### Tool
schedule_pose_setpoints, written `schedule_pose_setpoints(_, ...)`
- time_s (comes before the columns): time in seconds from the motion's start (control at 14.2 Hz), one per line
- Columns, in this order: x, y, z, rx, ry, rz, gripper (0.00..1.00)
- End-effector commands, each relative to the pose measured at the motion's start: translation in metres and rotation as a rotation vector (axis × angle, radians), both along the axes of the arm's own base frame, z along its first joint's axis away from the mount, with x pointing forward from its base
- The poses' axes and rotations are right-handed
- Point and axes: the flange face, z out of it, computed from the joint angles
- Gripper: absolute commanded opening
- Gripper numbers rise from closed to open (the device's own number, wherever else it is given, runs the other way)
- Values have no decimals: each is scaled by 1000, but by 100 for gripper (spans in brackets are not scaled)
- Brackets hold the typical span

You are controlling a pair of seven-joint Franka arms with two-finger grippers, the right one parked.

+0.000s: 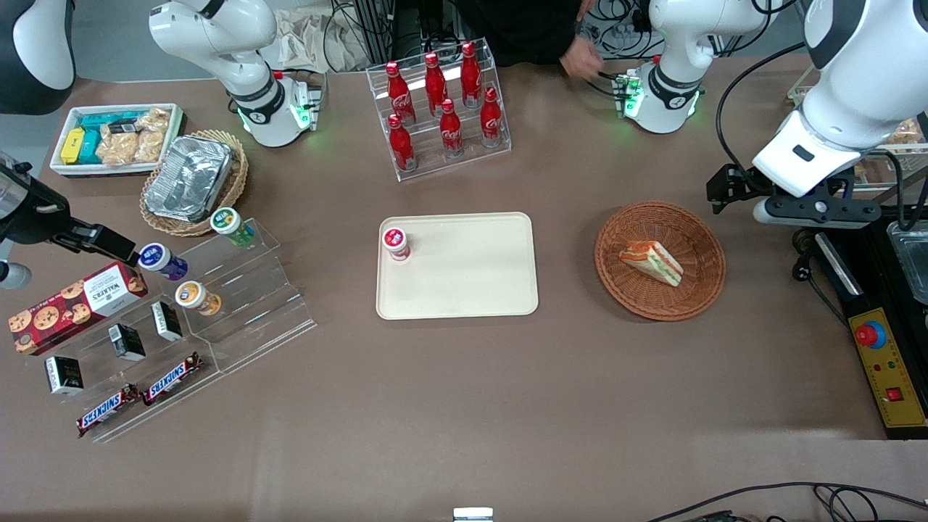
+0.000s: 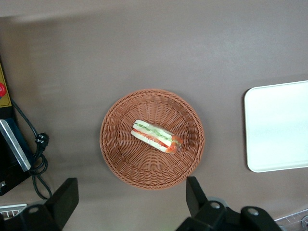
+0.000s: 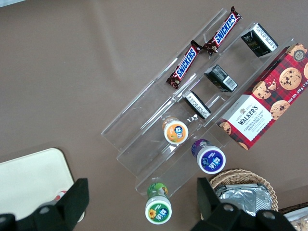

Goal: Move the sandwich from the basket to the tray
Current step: 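Move the left gripper from rest toward the wicker basket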

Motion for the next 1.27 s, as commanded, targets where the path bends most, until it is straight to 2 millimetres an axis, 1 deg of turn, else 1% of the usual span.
schedule_pose_setpoints(0.0, -13, 5, 6, 22, 15, 21, 99)
schedule_pose_setpoints(0.28, -13, 5, 5, 22, 17, 32, 99)
schedule_pose_setpoints(0.42, -13, 5, 2, 35, 21, 88, 99)
schedule_pose_setpoints(0.56, -17, 0, -1, 43, 33, 188, 99)
schedule_pose_setpoints(0.63, -21, -2, -8, 59, 64, 253, 99)
schedule_pose_setpoints(0.77, -23, -5, -9, 59, 65, 364, 99)
schedule_pose_setpoints(0.92, -26, -13, -14, 66, 65, 516, 99)
schedule_pose_setpoints(0.99, -27, -20, -20, 72, 64, 559, 99)
schedule_pose_setpoints(1.06, -29, -23, -26, 75, 60, 594, 99)
schedule_pose_setpoints(1.13, -33, -29, -34, 76, 52, 624, 99)
schedule_pose_setpoints(1.2, -38, -32, -47, 76, 42, 655, 99)
